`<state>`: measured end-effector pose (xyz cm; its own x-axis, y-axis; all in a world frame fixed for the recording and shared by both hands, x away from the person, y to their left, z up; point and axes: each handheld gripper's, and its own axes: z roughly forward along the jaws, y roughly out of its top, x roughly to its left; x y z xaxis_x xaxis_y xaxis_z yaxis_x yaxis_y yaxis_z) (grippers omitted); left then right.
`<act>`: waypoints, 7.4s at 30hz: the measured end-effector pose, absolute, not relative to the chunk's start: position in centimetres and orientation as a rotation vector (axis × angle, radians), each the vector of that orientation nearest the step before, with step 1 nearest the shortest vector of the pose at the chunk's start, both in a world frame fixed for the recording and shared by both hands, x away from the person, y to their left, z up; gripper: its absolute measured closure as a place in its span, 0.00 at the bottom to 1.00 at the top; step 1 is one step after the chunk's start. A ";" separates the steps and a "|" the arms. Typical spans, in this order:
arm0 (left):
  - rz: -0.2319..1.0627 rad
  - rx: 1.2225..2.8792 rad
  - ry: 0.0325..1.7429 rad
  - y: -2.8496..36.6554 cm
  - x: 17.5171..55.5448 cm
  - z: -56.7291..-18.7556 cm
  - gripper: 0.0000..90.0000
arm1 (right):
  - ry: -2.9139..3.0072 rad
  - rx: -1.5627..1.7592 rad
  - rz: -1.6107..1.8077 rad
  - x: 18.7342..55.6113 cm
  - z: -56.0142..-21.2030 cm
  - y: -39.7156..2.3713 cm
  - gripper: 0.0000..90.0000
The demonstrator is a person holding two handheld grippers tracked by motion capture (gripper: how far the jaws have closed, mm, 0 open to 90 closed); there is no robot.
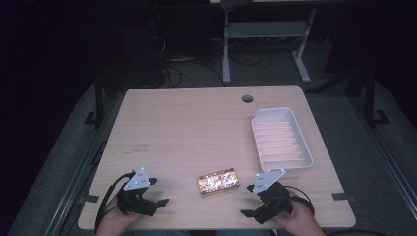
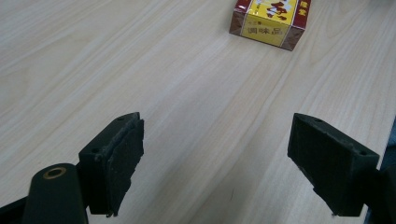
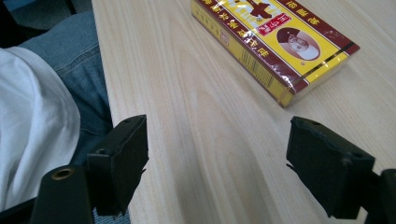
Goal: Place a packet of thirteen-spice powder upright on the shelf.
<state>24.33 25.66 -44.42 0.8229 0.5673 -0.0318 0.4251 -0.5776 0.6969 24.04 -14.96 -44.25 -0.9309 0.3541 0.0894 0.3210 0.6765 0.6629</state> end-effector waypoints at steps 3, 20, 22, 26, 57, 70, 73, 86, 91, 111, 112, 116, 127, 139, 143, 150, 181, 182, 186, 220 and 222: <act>0.243 2.286 0.703 25.1 24.3 -44.5 0.20 | 2.842 0.564 1.102 24.2 -44.3 -14.8 0.22; 0.211 2.332 0.577 21.3 25.5 -43.5 0.20 | 2.852 0.524 1.100 24.2 -44.2 -14.6 0.22; 0.204 2.338 0.564 20.8 25.8 -43.4 0.20 | 2.852 0.527 1.100 24.2 -44.2 -14.6 0.22; 0.194 2.345 0.525 19.3 26.3 -43.1 0.20 | 2.849 0.532 1.107 24.2 -44.1 -14.7 0.22; 0.133 2.465 0.411 12.9 29.5 -44.7 0.23 | 2.841 0.543 1.129 24.1 -43.7 -14.7 0.23; 0.124 2.504 0.388 12.4 29.8 -45.3 0.33 | 2.832 0.569 1.129 24.2 -43.6 -14.6 0.23; 0.120 2.504 0.386 12.3 29.9 -45.3 0.33 | 2.832 0.576 1.123 24.2 -43.6 -14.6 0.22; 0.179 2.516 0.375 12.5 29.3 -45.0 0.37 | 2.831 0.679 1.147 24.6 -43.2 -14.0 0.20; 0.206 2.485 0.375 13.3 29.0 -44.3 0.37 | 2.814 0.670 1.160 24.7 -42.6 -13.3 0.18; 0.299 2.388 0.363 15.9 26.3 -42.0 0.37 | 2.783 0.897 1.245 28.6 -41.3 -10.3 0.16; 0.302 2.385 0.360 15.9 26.1 -41.9 0.37 | 2.783 0.907 1.248 28.8 -41.3 -10.3 0.16; 0.306 2.373 0.351 15.9 25.8 -41.8 0.37 | 2.764 0.974 1.281 29.4 -41.5 -10.2 0.18; 0.333 2.335 0.338 15.7 25.6 -41.6 0.37 | 2.750 1.148 1.395 30.6 -41.9 -10.3 0.22; 0.336 2.346 0.343 15.5 25.8 -41.6 0.36 | 2.692 1.220 1.532 30.9 -41.5 -10.4 0.44; 0.338 2.358 0.339 15.1 25.9 -41.9 0.36 | 2.676 1.235 1.605 31.0 -41.2 -10.7 0.54; 0.336 2.360 0.320 14.7 26.0 -42.3 0.31 | 2.691 1.196 1.677 31.2 -40.3 -10.6 0.70; 0.267 2.285 0.525 21.8 26.1 -42.6 0.31 | 2.939 0.434 1.077 33.1 -32.9 -10.1 0.76; 0.265 2.287 0.532 21.9 26.1 -42.7 0.31 | 2.940 0.416 1.067 33.2 -32.8 -10.1 0.76; 0.265 2.286 0.549 22.6 26.1 -42.9 0.31 | 2.941 0.388 1.038 33.5 -32.4 -10.2 0.76; 0.247 2.248 0.584 23.5 26.3 -43.0 0.28 | 2.905 0.148 0.825 34.7 -28.9 -13.3 0.75; 0.244 2.246 0.585 23.4 26.3 -43.0 0.28 | 2.906 0.136 0.814 34.7 -28.9 -13.6 0.75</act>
